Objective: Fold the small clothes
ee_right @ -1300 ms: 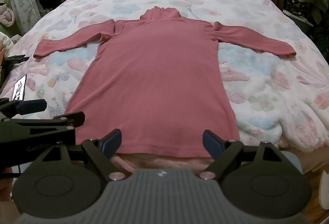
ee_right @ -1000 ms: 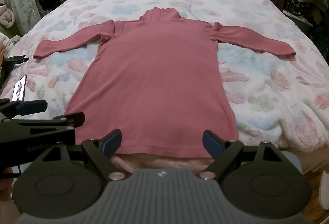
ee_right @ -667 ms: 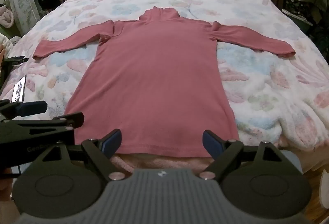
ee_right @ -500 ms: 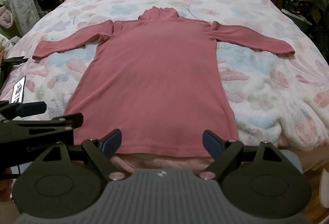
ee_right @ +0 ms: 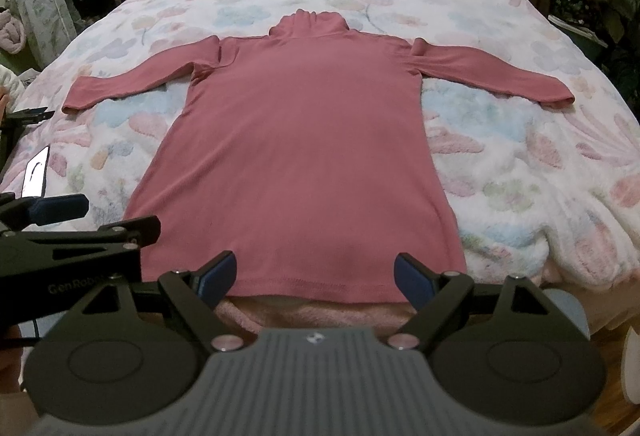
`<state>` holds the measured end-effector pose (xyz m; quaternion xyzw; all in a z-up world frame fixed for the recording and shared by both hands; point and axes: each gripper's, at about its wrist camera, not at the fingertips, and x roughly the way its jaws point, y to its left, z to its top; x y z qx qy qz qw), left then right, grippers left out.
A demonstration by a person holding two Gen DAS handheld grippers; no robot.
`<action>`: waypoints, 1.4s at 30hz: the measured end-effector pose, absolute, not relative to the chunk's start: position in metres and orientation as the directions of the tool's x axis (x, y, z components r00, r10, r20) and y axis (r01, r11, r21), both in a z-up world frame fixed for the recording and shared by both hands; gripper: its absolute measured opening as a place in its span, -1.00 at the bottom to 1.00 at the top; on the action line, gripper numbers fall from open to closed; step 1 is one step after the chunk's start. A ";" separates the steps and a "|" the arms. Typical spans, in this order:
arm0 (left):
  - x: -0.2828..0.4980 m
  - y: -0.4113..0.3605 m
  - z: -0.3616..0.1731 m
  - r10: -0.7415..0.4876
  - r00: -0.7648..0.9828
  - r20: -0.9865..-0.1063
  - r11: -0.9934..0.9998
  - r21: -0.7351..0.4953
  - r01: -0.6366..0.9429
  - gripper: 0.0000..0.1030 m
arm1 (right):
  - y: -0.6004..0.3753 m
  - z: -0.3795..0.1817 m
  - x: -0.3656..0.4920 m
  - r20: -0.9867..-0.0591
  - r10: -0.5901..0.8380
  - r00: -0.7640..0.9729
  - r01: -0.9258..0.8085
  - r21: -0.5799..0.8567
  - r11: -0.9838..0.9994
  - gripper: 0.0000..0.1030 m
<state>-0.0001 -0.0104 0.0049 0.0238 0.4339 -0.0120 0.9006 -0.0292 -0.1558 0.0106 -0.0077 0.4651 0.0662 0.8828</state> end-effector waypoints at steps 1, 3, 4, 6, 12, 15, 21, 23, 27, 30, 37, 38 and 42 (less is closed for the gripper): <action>0.000 -0.012 0.005 -0.001 0.622 -0.783 0.999 0.032 0.042 0.72 | -0.155 0.011 -0.029 -0.822 0.110 0.558 -0.124 0.048 0.991 0.59; 0.000 -0.014 0.006 -0.001 0.622 -0.783 0.999 0.032 0.042 0.72 | -0.155 0.010 -0.030 -0.824 0.109 0.556 -0.122 0.048 0.991 0.59; 0.000 -0.016 0.007 -0.001 0.622 -0.783 0.999 0.032 0.042 0.72 | -0.155 0.009 -0.030 -0.824 0.108 0.555 -0.121 0.048 0.991 0.59; 0.000 -0.019 0.008 0.000 0.621 -0.784 0.999 0.033 0.041 0.72 | -0.155 0.010 -0.030 -0.825 0.108 0.555 -0.122 0.048 0.991 0.59; -0.001 0.000 0.001 -0.006 0.624 -0.781 0.999 0.029 0.045 0.72 | -0.155 0.008 -0.029 -0.827 0.104 0.552 -0.120 0.045 0.992 0.59; -0.002 -0.001 0.001 -0.005 0.624 -0.781 0.999 0.029 0.044 0.72 | -0.156 0.008 -0.029 -0.827 0.105 0.553 -0.121 0.045 0.992 0.59; 0.000 0.000 0.000 -0.007 0.623 -0.783 0.998 0.029 0.047 0.72 | -0.156 0.008 -0.029 -0.827 0.105 0.552 -0.120 0.045 0.992 0.59; -0.001 -0.001 0.001 -0.007 0.622 -0.783 0.998 0.028 0.047 0.72 | -0.155 0.008 -0.029 -0.827 0.105 0.552 -0.121 0.045 0.992 0.59; -0.003 -0.003 0.002 -0.007 0.623 -0.783 0.999 0.028 0.047 0.72 | -0.156 0.008 -0.029 -0.828 0.105 0.551 -0.121 0.045 0.992 0.59; 0.000 0.002 0.000 -0.008 0.623 -0.782 0.998 0.028 0.047 0.72 | -0.155 0.008 -0.029 -0.828 0.104 0.552 -0.120 0.045 0.992 0.59; -0.001 0.000 0.002 -0.009 0.623 -0.782 0.999 0.026 0.047 0.72 | -0.155 0.008 -0.029 -0.828 0.105 0.551 -0.121 0.045 0.992 0.59; -0.001 0.000 0.002 -0.009 0.623 -0.782 0.999 0.026 0.047 0.72 | -0.155 0.008 -0.029 -0.828 0.105 0.551 -0.121 0.045 0.992 0.59; 0.000 0.002 0.000 -0.009 0.622 -0.783 0.998 0.027 0.049 0.72 | -0.155 0.008 -0.029 -0.828 0.104 0.551 -0.121 0.045 0.992 0.59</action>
